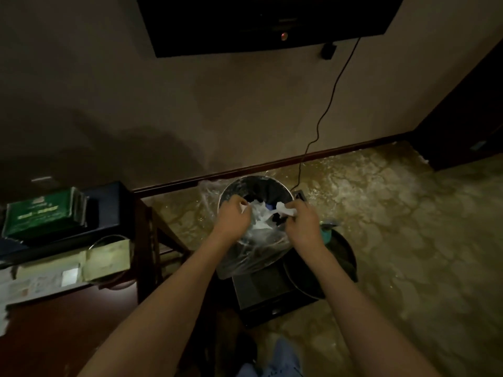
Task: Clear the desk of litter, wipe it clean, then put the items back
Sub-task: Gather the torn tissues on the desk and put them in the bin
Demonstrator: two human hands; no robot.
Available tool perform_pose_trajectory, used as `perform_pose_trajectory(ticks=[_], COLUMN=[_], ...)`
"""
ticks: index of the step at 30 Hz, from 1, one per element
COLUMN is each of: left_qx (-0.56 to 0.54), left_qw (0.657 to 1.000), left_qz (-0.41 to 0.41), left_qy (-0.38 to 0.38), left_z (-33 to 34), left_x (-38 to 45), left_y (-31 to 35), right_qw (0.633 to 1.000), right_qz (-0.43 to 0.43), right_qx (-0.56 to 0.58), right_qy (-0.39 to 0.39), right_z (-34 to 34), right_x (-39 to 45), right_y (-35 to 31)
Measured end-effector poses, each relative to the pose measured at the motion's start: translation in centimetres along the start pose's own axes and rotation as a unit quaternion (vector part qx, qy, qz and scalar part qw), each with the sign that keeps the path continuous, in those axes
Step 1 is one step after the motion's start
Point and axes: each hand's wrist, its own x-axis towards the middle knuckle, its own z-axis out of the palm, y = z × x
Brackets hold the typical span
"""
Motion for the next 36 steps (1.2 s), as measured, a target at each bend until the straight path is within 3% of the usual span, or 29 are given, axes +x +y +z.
perform_pose_trajectory(ticks=[4, 6, 8, 10, 13, 18, 22, 26, 31, 36], left_qx=[-0.037, 0.005, 0.086, 0.083, 0.043, 0.045, 0.055, 0.057, 0.096, 0.09], left_qw=[0.996, 0.993, 0.984, 0.982, 0.991, 0.998, 0.998, 0.998, 0.991, 0.991], left_qz=[-0.067, -0.087, -0.069, -0.012, 0.003, 0.02, -0.002, -0.014, -0.009, -0.026], left_qy=[-0.045, -0.085, -0.141, -0.171, -0.125, -0.049, -0.02, 0.018, 0.089, 0.096], left_z=[1.9, 2.9, 3.5, 3.9, 3.6, 1.3, -2.4, -6.8, -12.1, -16.7], left_x=[3.2, 4.2, 4.6, 4.4, 3.0, 1.1, -0.9, -5.0, -10.6, -18.3], left_y=[-0.7, -1.2, -1.9, -2.6, -3.4, -4.3, -5.6, -6.5, -11.3, -18.4], right_qw=[0.999, 0.998, 0.996, 0.994, 0.992, 0.966, 0.977, 0.971, 0.956, 0.951], right_qz=[0.006, 0.003, -0.004, -0.012, -0.016, -0.013, -0.03, -0.088, -0.153, -0.189], right_qx=[-0.006, -0.002, -0.008, -0.019, -0.029, -0.101, -0.116, -0.153, -0.166, -0.113], right_qy=[-0.043, -0.069, -0.091, -0.107, -0.126, -0.24, -0.178, -0.163, -0.185, -0.216], right_z=[0.8, 1.4, 2.1, 2.9, 4.2, 5.5, 6.2, 7.9, 12.0, 16.9], right_x=[2.2, 2.9, 3.5, 4.0, 4.8, 5.6, 4.5, 0.9, -5.7, -14.6], right_y=[1.8, 2.5, 3.0, 3.1, 2.7, 1.4, -0.9, -5.1, -11.0, -15.7])
